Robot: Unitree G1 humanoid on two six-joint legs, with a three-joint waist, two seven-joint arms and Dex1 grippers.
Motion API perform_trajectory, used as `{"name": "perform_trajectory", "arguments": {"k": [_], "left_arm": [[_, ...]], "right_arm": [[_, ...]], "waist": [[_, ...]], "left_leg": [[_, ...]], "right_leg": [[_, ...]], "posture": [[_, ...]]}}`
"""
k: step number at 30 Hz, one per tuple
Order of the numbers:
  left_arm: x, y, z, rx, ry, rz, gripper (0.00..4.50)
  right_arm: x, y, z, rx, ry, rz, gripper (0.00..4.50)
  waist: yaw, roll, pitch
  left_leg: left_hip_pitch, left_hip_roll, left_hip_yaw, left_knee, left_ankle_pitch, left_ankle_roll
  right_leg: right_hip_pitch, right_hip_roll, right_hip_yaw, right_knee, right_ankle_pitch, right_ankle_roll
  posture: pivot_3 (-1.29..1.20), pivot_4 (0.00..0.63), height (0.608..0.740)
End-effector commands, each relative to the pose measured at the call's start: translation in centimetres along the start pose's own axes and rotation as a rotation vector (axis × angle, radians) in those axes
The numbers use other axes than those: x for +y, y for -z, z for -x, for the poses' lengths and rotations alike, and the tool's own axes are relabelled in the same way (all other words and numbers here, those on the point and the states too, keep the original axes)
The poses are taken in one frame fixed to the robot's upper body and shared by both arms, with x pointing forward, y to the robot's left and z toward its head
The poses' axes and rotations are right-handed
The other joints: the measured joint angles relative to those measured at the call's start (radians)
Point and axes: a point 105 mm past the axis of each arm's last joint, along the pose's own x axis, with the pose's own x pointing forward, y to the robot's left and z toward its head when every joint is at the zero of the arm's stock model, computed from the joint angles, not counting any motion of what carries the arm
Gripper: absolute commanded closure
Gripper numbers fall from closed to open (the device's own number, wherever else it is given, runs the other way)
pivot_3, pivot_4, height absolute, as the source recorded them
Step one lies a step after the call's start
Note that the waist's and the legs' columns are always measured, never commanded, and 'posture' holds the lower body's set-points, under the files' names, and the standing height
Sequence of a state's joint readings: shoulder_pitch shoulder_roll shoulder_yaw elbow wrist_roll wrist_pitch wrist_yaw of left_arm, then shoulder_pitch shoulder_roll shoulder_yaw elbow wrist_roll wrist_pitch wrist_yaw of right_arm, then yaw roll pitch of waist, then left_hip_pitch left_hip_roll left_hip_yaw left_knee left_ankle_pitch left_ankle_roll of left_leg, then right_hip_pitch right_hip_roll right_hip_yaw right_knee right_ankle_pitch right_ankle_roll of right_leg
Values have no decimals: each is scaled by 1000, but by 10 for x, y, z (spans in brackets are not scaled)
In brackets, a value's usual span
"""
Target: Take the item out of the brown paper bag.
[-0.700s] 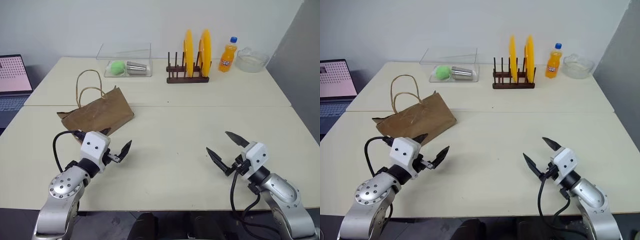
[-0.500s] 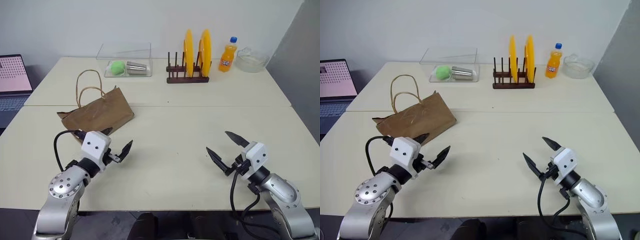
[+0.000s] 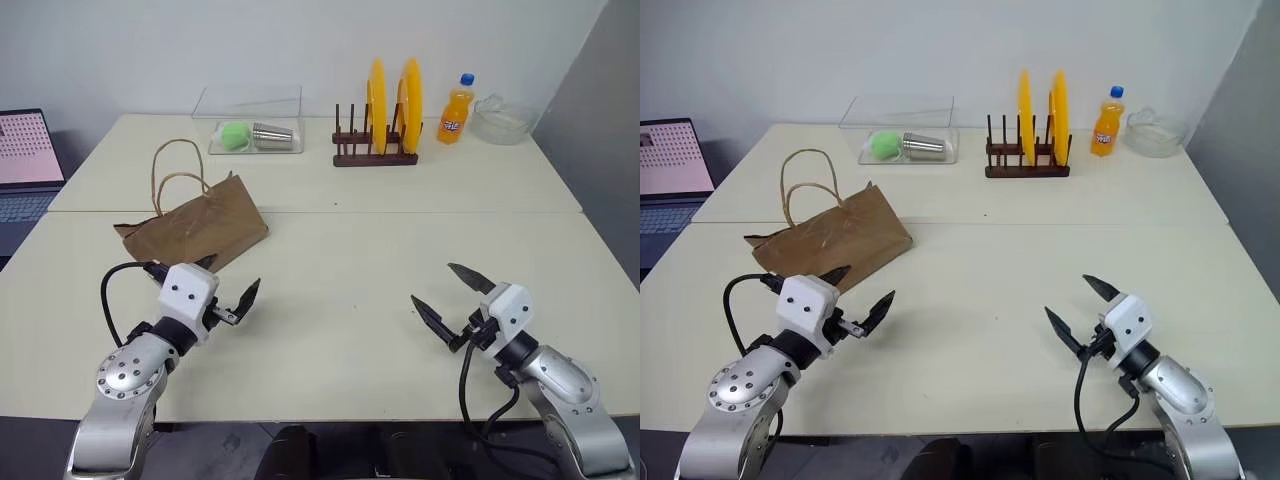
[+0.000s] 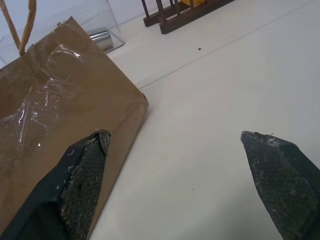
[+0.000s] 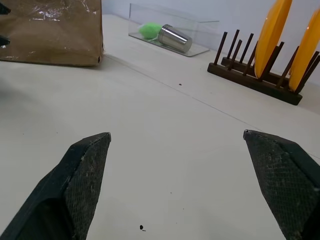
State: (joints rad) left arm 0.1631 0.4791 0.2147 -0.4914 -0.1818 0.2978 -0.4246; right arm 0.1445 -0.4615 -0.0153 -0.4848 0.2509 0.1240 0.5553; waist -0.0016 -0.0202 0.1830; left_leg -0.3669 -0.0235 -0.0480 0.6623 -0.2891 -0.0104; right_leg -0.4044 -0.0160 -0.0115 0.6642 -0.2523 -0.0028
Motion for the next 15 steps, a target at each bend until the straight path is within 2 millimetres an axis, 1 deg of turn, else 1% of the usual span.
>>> {"name": "perform_trajectory", "arguments": {"k": [1,5,7,11,13,15], "left_arm": [[9,-22,9,-92,-44,-28,95],[17,-28,15,-118,-22,-10,95],[26,-31,14,-126,-29,-14,95],[47,-47,10,-152,-24,-43,95],[65,-55,6,-142,-19,-43,95],[79,-62,4,-132,-11,-47,95]], "right_arm": [[6,-22,-6,-59,-69,17,0],[10,-39,-15,-97,-142,-7,0],[12,-45,-18,-110,-179,-12,0],[15,-58,-24,-138,-231,-39,0],[23,-65,-24,-141,-309,-42,0],[28,-72,-24,-142,-363,-42,0]], "waist": [[1,0,0],[2,0,0],[2,0,0],[3,-1,0],[2,-1,0],[1,-1,1]], "left_leg": [[0,0,0,0,0,0],[0,0,0,0,0,0],[0,0,0,0,0,0],[0,0,-1,0,0,0],[0,0,-1,0,0,0],[-1,0,-1,0,0,0]], "right_leg": [[0,0,0,0,0,0],[0,0,0,0,0,0],[0,0,-1,0,0,0],[0,0,-2,0,0,0],[0,0,-1,0,0,0],[0,0,-2,0,0,0]], "posture": [[0,150,740],[0,150,740],[0,150,740],[0,150,740],[0,150,740],[0,150,740]]}}
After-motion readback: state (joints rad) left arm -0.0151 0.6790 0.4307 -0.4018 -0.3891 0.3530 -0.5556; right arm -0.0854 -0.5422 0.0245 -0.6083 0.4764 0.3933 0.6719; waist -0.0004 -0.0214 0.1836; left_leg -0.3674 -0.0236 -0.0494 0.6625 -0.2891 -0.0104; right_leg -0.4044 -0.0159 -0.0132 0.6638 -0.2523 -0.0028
